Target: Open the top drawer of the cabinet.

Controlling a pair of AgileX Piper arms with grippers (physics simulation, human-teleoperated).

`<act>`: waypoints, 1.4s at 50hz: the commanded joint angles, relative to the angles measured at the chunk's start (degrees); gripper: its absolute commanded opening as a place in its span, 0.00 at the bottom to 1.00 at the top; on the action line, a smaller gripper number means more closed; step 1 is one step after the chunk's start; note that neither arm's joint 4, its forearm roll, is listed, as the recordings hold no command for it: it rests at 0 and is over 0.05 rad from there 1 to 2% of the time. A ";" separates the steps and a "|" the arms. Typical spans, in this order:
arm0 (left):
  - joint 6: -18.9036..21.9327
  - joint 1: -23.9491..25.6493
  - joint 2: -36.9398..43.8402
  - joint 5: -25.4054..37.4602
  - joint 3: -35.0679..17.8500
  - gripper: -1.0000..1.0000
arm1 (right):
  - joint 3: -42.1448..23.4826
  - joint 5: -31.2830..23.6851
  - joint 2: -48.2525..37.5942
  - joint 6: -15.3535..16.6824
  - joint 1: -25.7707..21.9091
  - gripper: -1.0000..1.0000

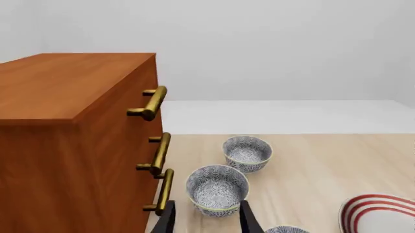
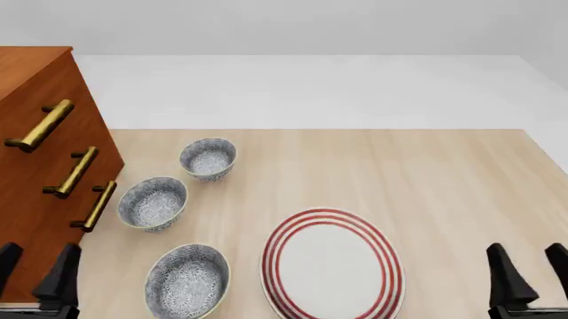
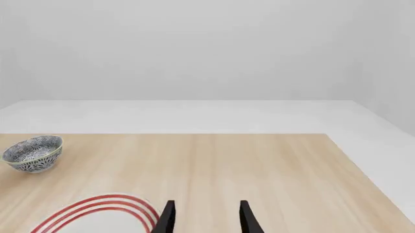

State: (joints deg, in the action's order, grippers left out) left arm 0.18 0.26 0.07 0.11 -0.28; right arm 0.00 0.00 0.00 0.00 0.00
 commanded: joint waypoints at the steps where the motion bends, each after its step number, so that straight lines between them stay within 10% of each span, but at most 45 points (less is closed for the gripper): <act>1: 0.42 0.65 -0.01 0.04 -0.45 1.00 | 0.00 0.00 0.00 0.00 0.00 1.00; 21: 1.02 -0.99 -0.05 1.74 -3.70 1.00 | 0.00 0.00 0.00 0.00 0.00 1.00; 58: 35.94 -2.23 -0.05 -9.40 -2.24 1.00 | 0.00 0.00 0.00 0.00 0.00 1.00; 70: 40.89 -1.73 -0.01 -9.35 -2.26 1.00 | 0.00 0.00 0.00 0.00 0.00 1.00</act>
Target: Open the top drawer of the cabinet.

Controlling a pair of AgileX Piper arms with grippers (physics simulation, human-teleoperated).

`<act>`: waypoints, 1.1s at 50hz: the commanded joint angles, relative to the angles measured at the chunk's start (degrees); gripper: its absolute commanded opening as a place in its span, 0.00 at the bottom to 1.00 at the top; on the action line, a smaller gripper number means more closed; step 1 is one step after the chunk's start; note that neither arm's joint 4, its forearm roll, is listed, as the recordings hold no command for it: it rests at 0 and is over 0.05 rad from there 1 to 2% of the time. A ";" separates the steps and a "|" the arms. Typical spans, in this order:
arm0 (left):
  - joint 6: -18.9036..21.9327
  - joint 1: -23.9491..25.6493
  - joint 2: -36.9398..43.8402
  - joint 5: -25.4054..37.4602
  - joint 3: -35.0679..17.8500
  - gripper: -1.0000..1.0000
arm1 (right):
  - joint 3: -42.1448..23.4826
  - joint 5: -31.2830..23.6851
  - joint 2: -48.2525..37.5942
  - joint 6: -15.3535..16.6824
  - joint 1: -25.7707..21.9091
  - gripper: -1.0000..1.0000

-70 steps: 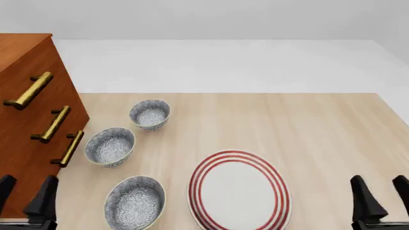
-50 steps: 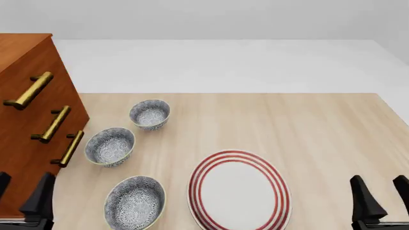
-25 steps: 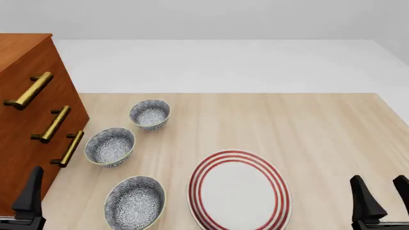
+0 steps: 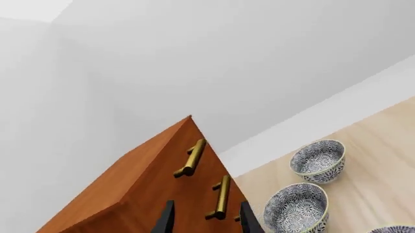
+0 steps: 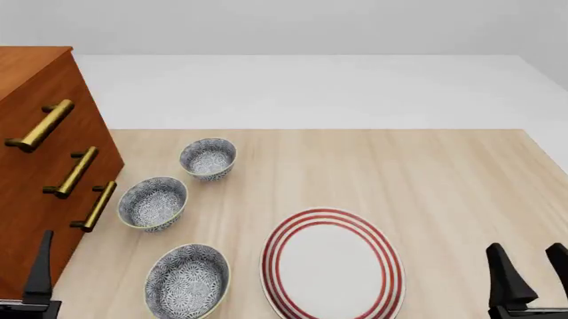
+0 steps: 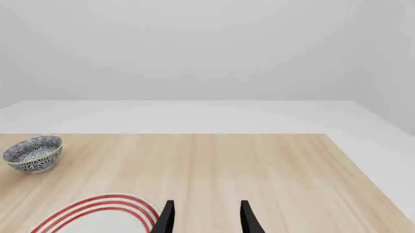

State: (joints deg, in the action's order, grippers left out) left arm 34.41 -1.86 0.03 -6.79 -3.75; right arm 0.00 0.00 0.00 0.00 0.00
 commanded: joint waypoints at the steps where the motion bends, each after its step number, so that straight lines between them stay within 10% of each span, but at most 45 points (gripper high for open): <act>1: 7.41 0.48 0.03 -2.65 1.33 1.00 | 0.00 0.00 0.00 0.00 0.00 1.00; 55: 33.29 -0.22 33.04 -40.41 3.39 1.00 | 0.00 0.00 0.00 0.00 0.00 1.00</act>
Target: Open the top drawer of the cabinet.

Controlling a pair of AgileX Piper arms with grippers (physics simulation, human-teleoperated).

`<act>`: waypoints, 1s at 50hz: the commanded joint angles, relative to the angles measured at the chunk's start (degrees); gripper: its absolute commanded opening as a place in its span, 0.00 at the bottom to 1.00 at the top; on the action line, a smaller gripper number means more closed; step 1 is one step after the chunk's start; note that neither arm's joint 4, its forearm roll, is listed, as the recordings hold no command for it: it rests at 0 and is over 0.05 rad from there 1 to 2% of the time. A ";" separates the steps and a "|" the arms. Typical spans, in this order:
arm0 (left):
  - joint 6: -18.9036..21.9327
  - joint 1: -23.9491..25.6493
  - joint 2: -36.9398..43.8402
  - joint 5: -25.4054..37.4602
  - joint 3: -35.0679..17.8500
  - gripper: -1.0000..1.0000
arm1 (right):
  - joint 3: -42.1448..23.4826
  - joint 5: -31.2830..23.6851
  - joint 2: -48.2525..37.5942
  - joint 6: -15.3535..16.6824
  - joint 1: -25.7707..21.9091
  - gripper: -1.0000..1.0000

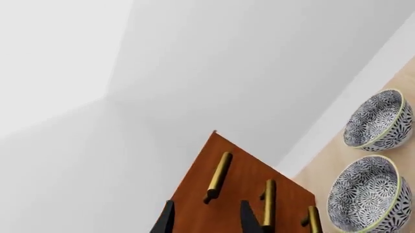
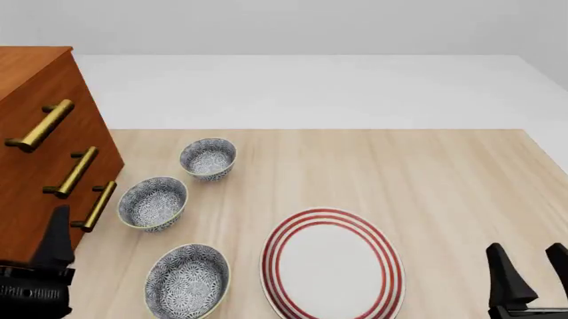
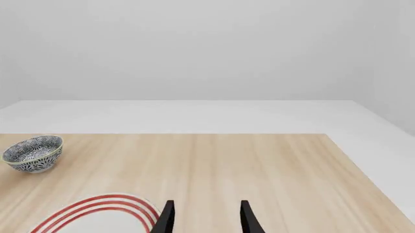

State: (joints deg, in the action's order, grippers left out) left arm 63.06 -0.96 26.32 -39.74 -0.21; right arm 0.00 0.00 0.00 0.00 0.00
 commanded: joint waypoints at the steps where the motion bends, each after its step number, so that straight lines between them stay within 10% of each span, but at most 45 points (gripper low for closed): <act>1: 5.03 -1.29 6.86 -7.79 -0.54 1.00 | 0.00 0.00 0.00 0.00 0.00 1.00; 50: 17.07 -3.57 24.40 -7.87 -9.22 1.00 | 0.00 0.00 0.00 0.00 0.00 1.00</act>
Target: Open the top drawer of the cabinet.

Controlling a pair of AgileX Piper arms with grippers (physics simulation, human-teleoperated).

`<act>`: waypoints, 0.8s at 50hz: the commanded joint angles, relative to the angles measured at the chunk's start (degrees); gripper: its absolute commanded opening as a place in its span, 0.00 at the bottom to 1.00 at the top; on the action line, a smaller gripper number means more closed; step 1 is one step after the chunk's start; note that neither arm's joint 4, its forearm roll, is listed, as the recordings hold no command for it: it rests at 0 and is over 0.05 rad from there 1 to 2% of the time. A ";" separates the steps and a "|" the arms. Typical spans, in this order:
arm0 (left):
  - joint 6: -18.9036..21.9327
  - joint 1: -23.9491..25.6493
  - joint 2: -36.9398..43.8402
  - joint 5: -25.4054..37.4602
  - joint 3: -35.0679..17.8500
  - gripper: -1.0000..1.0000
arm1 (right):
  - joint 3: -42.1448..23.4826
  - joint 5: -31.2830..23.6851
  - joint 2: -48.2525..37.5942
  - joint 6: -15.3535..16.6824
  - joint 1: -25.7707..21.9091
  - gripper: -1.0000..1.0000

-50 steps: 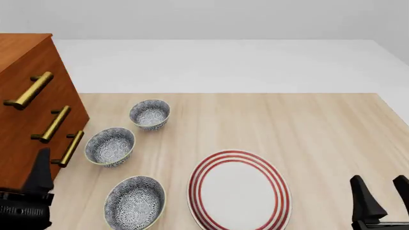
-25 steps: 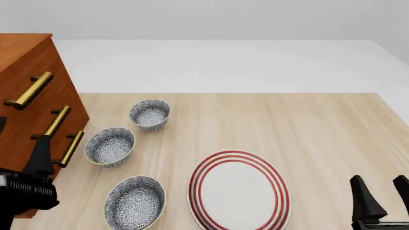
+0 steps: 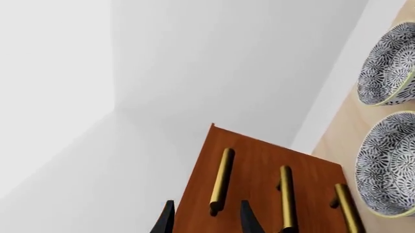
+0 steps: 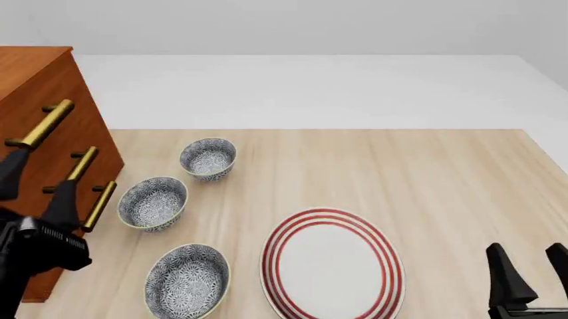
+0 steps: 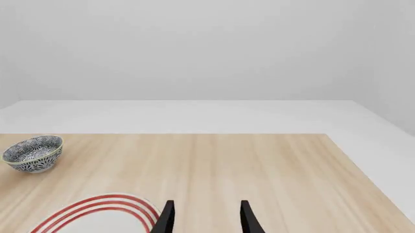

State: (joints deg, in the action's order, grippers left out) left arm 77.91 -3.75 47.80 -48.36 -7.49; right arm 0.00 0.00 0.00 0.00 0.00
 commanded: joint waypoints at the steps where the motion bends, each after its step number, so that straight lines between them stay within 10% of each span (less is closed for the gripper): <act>1: 2.72 -0.39 3.18 0.41 -1.64 1.00 | 0.00 0.00 0.00 0.00 0.00 1.00; 40: 4.76 -6.12 15.99 -6.57 -6.14 1.00 | 0.00 0.00 0.00 0.00 0.00 1.00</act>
State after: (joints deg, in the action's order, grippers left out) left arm 81.83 -8.13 61.15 -53.07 -12.75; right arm 0.00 0.00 0.00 0.00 0.00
